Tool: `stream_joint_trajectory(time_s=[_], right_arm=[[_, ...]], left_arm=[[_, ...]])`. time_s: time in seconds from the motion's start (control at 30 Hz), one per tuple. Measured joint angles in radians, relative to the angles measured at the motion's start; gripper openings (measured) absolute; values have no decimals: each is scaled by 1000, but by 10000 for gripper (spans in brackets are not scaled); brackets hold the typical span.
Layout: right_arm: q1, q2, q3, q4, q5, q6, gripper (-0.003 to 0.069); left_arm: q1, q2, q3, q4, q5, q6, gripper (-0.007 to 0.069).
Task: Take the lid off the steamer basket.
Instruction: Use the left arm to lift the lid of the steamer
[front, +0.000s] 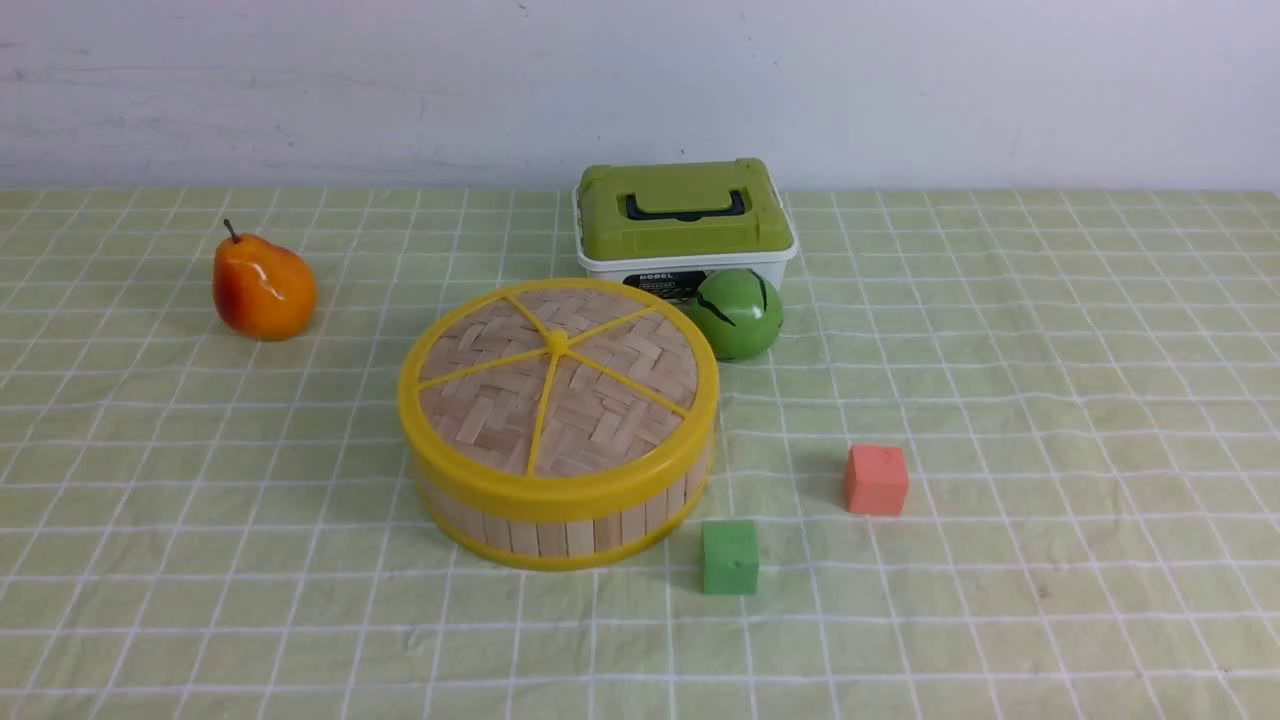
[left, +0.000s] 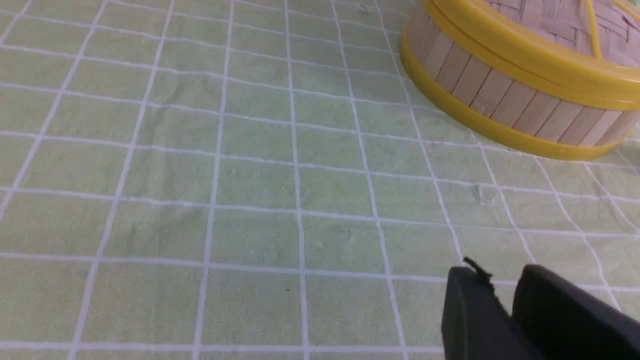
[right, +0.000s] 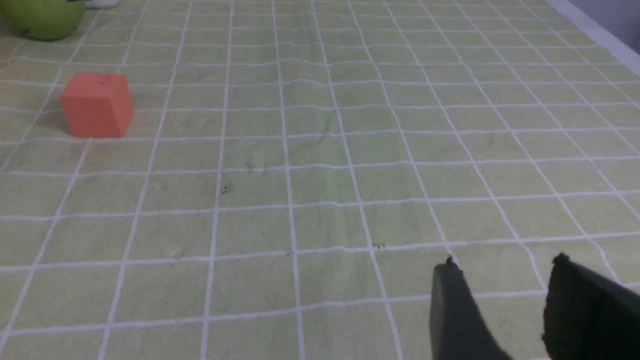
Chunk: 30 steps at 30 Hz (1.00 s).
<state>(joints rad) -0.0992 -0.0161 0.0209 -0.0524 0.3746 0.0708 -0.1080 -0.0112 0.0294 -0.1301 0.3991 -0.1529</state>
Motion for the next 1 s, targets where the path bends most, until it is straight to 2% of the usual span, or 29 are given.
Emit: stream_joint_trajectory(time_s=[1.0], right_arm=[[0, 0, 0, 0, 0, 0, 241]], left_arm=[[0, 0, 0, 0, 0, 1, 155]])
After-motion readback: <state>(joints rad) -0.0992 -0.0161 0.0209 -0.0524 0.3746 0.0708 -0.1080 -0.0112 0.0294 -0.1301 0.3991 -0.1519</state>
